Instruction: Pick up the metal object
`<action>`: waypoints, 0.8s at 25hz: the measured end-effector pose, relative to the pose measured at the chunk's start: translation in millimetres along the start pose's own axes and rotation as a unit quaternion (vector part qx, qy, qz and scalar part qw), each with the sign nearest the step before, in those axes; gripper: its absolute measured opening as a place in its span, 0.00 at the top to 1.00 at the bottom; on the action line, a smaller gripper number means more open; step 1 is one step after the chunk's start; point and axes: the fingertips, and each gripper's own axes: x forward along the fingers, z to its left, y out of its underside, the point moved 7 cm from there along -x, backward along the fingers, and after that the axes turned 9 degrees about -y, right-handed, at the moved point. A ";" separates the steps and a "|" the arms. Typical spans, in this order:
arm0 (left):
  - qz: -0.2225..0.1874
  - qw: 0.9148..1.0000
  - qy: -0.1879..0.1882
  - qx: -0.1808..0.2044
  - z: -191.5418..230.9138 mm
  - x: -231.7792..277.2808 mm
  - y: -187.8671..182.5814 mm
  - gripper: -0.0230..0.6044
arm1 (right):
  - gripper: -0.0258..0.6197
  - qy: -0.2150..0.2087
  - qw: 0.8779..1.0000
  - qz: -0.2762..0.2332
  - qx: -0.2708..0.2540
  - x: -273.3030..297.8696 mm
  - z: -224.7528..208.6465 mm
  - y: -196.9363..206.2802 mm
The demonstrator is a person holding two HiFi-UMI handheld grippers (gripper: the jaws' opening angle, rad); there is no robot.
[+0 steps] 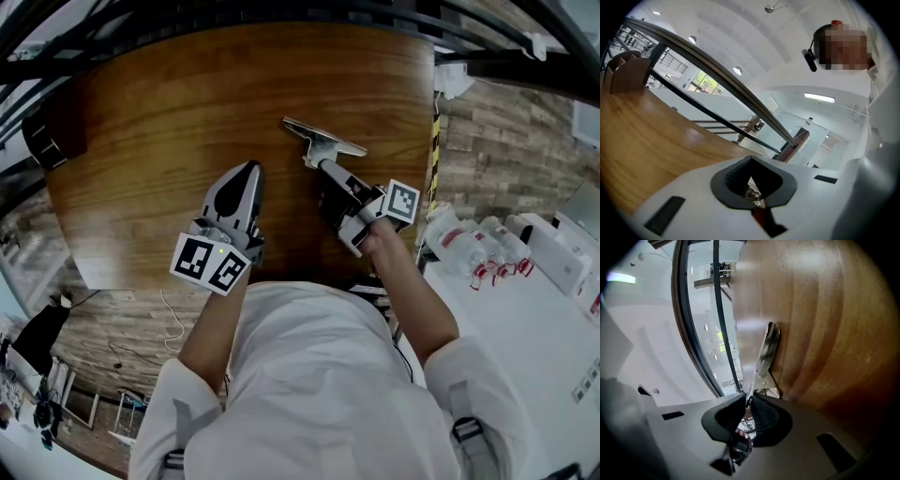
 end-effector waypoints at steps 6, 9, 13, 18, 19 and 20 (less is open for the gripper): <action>-0.005 1.000 0.005 -0.002 -0.4 -2.3 -3.6 0.94 | 0.91 -0.007 1.000 0.001 -0.002 2.2 9.0 2.5; -0.010 1.000 0.008 -0.005 -1.3 -4.4 -7.4 0.94 | 0.91 -0.001 1.000 0.001 -0.009 2.2 14.1 5.1; -0.017 1.000 0.012 -0.005 -2.2 -10.0 -13.4 0.94 | 0.91 -0.004 1.000 0.008 -0.024 1.1 24.2 12.6; -0.026 1.000 0.011 -0.005 -0.4 -20.2 -19.0 0.94 | 0.92 0.001 0.998 0.024 -0.062 -4.0 34.3 22.0; -0.028 1.000 0.011 -0.006 -0.4 -23.0 -19.2 0.94 | 0.92 -0.001 0.998 0.024 -0.064 -5.1 36.3 24.6; -0.030 0.999 0.011 -0.007 -0.8 -25.9 -19.4 0.94 | 0.92 -0.003 0.997 0.025 -0.066 -6.1 38.6 27.3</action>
